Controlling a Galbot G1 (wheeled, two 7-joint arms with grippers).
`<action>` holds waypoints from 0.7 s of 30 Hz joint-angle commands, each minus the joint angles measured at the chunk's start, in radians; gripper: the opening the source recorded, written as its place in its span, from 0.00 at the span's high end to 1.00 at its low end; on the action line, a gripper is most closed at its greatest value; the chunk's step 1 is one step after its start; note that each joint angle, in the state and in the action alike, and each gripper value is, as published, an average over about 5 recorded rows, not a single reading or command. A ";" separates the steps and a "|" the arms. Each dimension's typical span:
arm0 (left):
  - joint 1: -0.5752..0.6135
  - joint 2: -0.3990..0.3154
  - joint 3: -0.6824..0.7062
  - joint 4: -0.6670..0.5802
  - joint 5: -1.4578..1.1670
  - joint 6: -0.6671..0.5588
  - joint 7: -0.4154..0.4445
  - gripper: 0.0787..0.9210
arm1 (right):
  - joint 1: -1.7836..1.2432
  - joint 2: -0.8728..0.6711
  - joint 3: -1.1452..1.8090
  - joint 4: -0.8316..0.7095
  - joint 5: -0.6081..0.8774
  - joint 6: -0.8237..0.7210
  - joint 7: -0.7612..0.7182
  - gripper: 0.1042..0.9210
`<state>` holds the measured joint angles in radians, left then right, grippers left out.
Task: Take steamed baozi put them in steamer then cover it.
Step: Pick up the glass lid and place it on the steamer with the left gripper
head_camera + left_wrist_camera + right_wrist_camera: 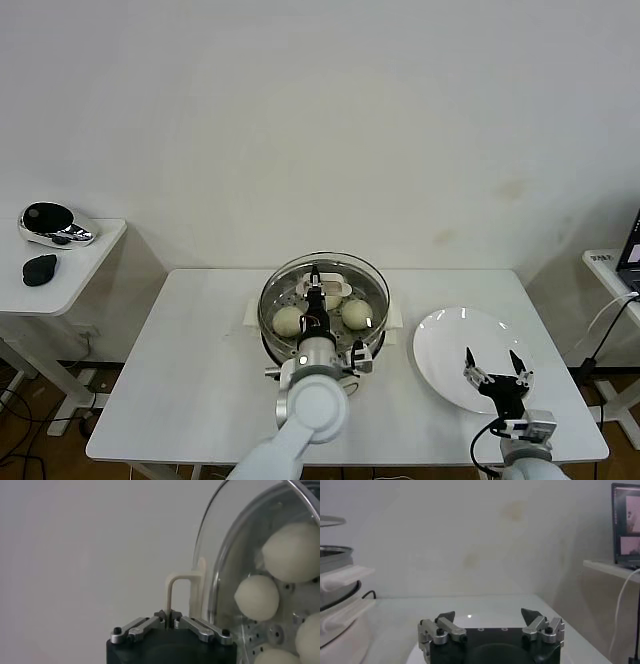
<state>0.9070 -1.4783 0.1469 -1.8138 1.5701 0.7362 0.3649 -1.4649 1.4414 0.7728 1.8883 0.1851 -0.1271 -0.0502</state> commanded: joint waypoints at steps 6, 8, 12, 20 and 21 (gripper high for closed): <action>0.018 -0.018 -0.007 0.033 0.047 0.044 0.007 0.94 | 0.003 -0.004 -0.003 -0.008 -0.002 0.005 -0.002 0.12; 0.020 -0.021 -0.006 0.035 0.046 0.044 0.007 0.94 | 0.003 -0.004 -0.004 -0.010 -0.001 0.006 -0.002 0.12; 0.018 -0.024 -0.004 0.040 0.041 0.044 0.005 0.94 | 0.004 -0.004 -0.007 -0.011 -0.002 0.006 -0.002 0.12; 0.017 -0.025 -0.006 0.056 0.035 0.043 -0.005 0.94 | 0.002 -0.005 -0.006 -0.013 -0.002 0.008 -0.001 0.12; 0.016 -0.026 -0.006 0.058 0.034 0.043 -0.005 0.94 | 0.002 -0.005 -0.006 -0.013 -0.002 0.008 -0.001 0.12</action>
<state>0.9221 -1.5014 0.1406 -1.7676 1.6020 0.7364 0.3639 -1.4634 1.4366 0.7667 1.8752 0.1837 -0.1197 -0.0516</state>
